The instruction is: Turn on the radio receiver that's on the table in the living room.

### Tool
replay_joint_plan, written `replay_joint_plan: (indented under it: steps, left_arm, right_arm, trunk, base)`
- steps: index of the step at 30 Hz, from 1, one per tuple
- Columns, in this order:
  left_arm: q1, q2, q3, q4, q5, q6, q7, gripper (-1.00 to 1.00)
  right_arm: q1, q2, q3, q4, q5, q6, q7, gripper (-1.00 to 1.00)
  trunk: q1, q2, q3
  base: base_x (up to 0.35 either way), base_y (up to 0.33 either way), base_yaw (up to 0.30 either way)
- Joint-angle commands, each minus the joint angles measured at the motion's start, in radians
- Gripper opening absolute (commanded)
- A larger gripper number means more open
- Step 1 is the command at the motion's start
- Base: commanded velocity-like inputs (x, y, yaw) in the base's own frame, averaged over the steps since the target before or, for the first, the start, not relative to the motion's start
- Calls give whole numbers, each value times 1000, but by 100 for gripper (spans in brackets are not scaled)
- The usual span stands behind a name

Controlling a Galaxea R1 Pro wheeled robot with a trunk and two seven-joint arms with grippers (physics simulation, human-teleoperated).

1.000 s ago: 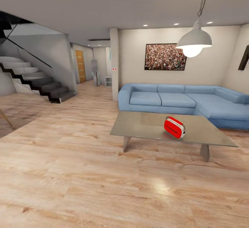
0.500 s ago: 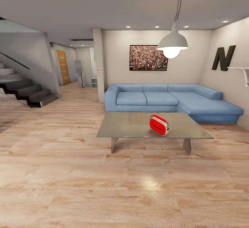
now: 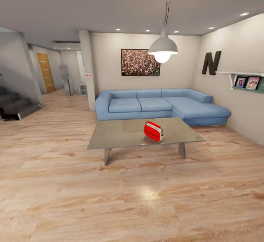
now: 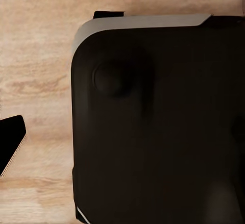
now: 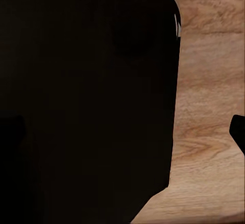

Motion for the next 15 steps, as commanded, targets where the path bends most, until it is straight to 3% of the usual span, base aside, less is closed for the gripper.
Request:
replay_joint_plan:
  steps: [1, 15]
  left_arm:
    - [0, 0, 0, 0, 0, 0, 0, 100]
    - [0, 0, 0, 0, 0, 0, 0, 100]
  right_arm:
    - [0, 0, 0, 0, 0, 0, 0, 100]
    - [0, 0, 1, 0, 0, 0, 0, 100]
  trunk:
    - [0, 0, 0]
    - [0, 0, 7]
  base:
    - [0, 0, -279]
    - [0, 0, -279]
